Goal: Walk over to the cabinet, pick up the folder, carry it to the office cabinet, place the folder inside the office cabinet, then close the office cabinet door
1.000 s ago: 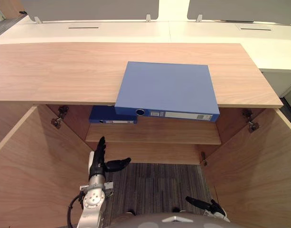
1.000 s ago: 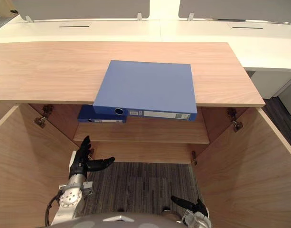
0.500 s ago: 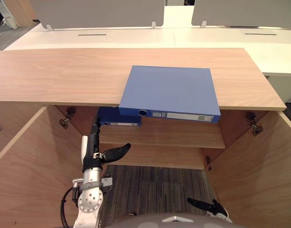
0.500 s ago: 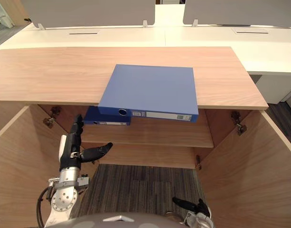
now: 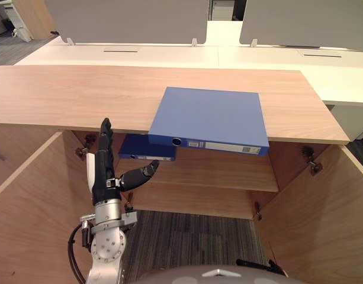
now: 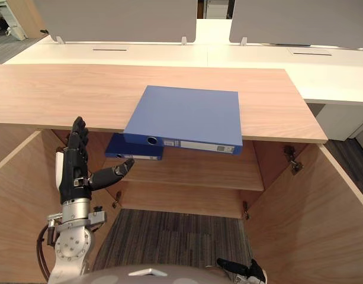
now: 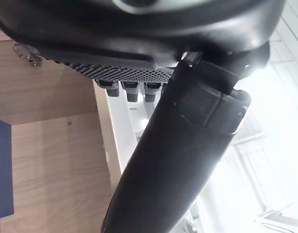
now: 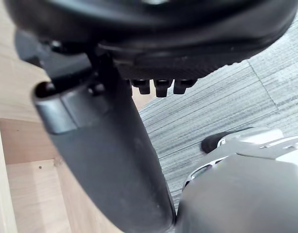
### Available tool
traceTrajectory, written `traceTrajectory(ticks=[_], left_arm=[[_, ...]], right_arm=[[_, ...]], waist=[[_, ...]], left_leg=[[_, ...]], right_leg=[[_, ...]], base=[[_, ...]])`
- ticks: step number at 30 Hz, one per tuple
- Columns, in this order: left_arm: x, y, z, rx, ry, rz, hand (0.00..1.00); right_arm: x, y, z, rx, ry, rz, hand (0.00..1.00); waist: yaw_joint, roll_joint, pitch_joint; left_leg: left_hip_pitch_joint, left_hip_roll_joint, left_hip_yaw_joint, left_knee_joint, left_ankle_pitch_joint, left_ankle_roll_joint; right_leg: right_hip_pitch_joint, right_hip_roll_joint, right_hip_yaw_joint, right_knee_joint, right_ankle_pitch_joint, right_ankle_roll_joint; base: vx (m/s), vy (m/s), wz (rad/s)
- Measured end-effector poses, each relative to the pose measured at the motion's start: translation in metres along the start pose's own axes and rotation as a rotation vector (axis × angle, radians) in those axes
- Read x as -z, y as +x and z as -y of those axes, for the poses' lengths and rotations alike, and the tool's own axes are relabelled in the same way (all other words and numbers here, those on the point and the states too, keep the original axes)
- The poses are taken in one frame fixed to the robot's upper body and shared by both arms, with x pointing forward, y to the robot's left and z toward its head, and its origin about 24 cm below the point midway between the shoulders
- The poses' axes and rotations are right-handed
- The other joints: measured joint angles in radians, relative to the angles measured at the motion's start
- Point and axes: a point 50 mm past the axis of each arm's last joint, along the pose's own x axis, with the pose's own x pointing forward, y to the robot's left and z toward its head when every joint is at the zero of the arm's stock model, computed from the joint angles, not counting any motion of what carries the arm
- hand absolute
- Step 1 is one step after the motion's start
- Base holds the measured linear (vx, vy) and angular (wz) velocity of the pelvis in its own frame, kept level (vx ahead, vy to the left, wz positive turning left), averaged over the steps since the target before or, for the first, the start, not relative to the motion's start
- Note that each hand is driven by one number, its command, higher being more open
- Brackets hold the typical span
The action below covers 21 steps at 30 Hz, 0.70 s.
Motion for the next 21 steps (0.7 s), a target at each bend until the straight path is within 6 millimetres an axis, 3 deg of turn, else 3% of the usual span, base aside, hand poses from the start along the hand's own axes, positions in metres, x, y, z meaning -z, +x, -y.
traceTrajectory(ticks=[7, 11, 21], left_arm=[[-0.016, 0.019, 0.004, 0.159, 0.165, 0.157, 1.00], [-0.037, 0.028, 0.017, 0.269, 0.241, 0.325, 1.00], [-0.060, 0.026, 0.050, 0.471, 0.395, 0.579, 1.00]], right_arm=[[0.002, 0.000, 0.004, -0.007, -0.036, -0.009, 1.00], [0.007, -0.001, 0.009, -0.006, -0.067, -0.021, 1.00], [0.011, -0.001, 0.010, -0.003, -0.071, -0.038, 1.00]], waist=[[-0.007, 0.009, -0.024], [-0.010, 0.011, -0.035], [-0.031, 0.004, -0.044]], left_leg=[[0.013, 0.002, 0.001, 0.002, 0.000, 0.000], [0.019, 0.002, 0.003, 0.000, 0.001, -0.002], [0.044, 0.003, 0.028, -0.028, 0.004, -0.006]], right_leg=[[0.003, 0.002, 0.010, 0.014, -0.002, -0.002], [0.003, 0.003, 0.016, 0.017, -0.002, -0.002], [0.002, 0.009, 0.044, 0.015, -0.001, -0.002]], base=[[-0.05, -0.002, -0.04], [-0.04, 0.000, -0.03], [0.00, 0.002, -0.08]])
